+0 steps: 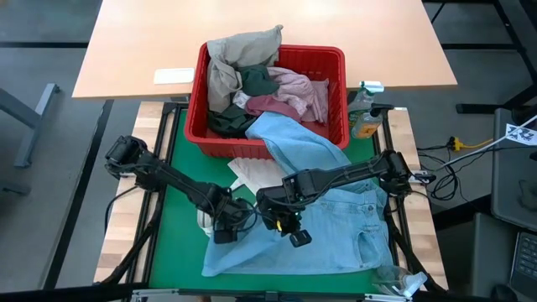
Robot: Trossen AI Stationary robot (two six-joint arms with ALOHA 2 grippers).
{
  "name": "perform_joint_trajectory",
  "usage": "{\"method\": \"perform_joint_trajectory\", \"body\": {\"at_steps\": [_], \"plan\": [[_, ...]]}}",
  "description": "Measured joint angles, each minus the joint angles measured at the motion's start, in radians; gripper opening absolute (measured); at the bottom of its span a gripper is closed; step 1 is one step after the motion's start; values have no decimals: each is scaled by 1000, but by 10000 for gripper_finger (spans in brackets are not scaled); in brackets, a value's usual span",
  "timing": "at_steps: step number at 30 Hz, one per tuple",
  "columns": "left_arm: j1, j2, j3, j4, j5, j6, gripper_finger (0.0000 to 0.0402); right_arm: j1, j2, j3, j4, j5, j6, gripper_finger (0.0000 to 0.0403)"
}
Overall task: Fold laundry
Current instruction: Fold the blue jeans
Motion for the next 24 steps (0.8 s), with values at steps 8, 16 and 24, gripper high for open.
{"method": "perform_joint_trajectory", "body": {"at_steps": [8, 16, 24], "plan": [[-9, 0, 0, 0, -3, 0, 141, 0, 0, 0, 0, 57, -1, 17], [-9, 0, 0, 1, -42, -53, 141, 0, 0, 0, 0, 64, -1, 17], [-38, 2, 0, 1, -11, -13, 141, 0, 0, 0, 0, 64, 0, 17]]}}
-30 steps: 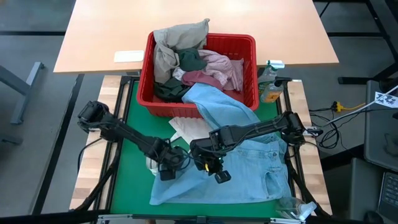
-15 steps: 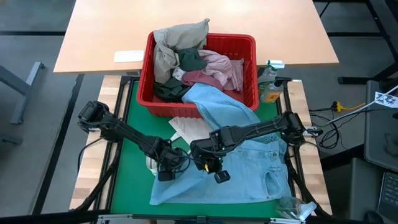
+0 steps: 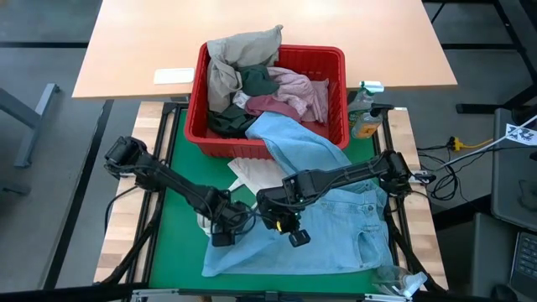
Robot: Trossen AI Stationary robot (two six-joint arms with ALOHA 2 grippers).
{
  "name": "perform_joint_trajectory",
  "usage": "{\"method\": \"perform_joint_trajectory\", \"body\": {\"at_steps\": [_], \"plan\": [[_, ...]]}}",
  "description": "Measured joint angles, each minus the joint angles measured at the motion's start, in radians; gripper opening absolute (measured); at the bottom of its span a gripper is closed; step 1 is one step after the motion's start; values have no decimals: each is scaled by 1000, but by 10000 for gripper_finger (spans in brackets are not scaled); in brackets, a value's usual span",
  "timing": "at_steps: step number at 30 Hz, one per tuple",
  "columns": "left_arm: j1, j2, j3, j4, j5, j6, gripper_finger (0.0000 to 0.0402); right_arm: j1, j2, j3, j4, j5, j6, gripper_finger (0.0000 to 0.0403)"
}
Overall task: Fold laundry
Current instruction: Fold the blue jeans
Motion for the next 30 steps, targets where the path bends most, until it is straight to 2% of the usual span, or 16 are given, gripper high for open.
{"method": "perform_joint_trajectory", "body": {"at_steps": [4, 10, 13, 17, 19, 25, 30], "plan": [[-8, 26, 0, 5, 2, 12, 141, 0, 0, 0, -1, 0, 0, 17], [-7, 83, 0, 5, 67, 9, 132, 0, 0, 0, -1, 0, 0, 17], [-7, 84, 0, 4, 69, -15, 101, 0, 0, 0, -1, -1, 0, 17], [-7, 74, 0, -14, 68, -48, 32, 0, 0, 0, -1, -1, 0, 17], [-7, 63, 0, -45, 76, -77, 12, 0, 0, 0, -4, -1, 0, 17], [-22, 15, 1, -207, 82, -224, 13, 0, 0, 0, -62, -1, 7, 17], [-47, 9, 1, -299, 126, -335, 14, 0, 0, 0, -79, 0, 36, 17]]}}
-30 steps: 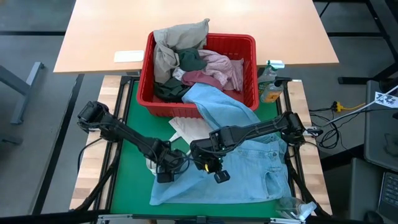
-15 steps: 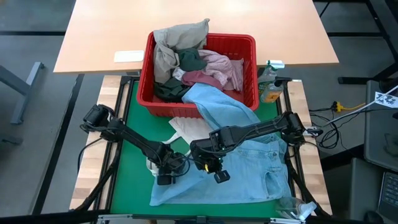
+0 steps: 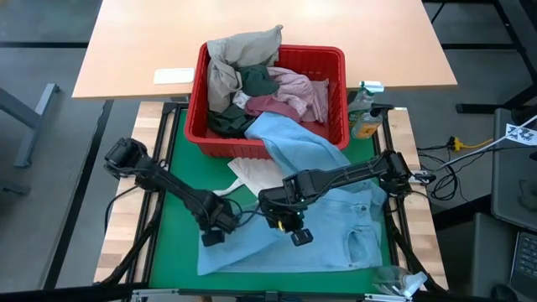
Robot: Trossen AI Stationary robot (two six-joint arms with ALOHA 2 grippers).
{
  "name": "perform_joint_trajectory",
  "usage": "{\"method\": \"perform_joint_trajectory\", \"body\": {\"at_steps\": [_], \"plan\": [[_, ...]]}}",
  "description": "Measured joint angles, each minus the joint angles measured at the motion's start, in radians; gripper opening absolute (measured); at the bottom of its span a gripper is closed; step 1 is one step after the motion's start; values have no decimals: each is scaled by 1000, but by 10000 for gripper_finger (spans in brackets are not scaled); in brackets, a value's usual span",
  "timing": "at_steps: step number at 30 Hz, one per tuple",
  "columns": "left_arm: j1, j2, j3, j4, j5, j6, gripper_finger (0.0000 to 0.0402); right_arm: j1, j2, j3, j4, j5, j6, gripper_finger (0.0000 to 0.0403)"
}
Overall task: Fold laundry
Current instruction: Fold the blue jeans
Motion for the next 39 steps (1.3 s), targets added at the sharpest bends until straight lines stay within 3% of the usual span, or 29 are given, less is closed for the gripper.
{"method": "perform_joint_trajectory", "body": {"at_steps": [4, 12, 18, 27, 39], "plan": [[-18, 0, 0, -10, 6, -53, 17, 0, 0, 0, -1, 32, 24, 17], [-55, 0, 0, -16, -48, -124, 13, 0, 0, 0, 1, 207, 79, 17], [-72, 0, 0, -32, -81, -141, 23, 0, 0, -2, 56, 245, 81, 17], [-83, 0, 0, -85, -169, -316, 16, 0, 0, -2, 63, 250, 109, 17], [-95, 0, 0, -111, -183, -388, 28, 0, 0, -2, 34, 347, 206, 17]]}}
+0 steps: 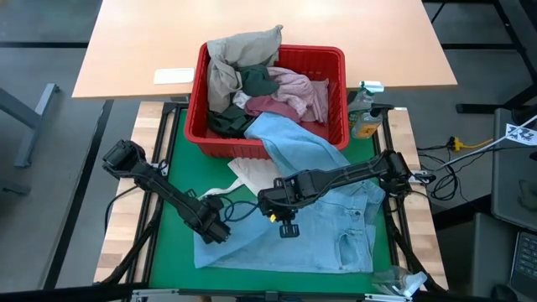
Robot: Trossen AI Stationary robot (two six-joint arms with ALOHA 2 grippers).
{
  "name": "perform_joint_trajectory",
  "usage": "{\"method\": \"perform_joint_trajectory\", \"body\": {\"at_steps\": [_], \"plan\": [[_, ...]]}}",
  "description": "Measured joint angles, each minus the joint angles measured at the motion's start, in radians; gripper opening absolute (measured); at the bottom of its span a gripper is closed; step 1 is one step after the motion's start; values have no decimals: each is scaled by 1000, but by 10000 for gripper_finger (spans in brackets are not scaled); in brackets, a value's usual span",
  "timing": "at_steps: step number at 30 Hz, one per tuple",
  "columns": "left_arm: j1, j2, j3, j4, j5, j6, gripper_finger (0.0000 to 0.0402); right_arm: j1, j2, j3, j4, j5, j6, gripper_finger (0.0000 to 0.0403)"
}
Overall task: Fold laundry
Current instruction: Fold the blue jeans
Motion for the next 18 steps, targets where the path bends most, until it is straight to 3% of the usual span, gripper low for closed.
{"method": "perform_joint_trajectory", "body": {"at_steps": [9, 18], "plan": [[0, 0, 0, 0, -1, -1, 19, 0, 0, 0, 0, 14, -1, 27], [0, 0, 0, 0, -10, -5, 27, 0, 0, 0, -3, 14, 32, 127]]}}
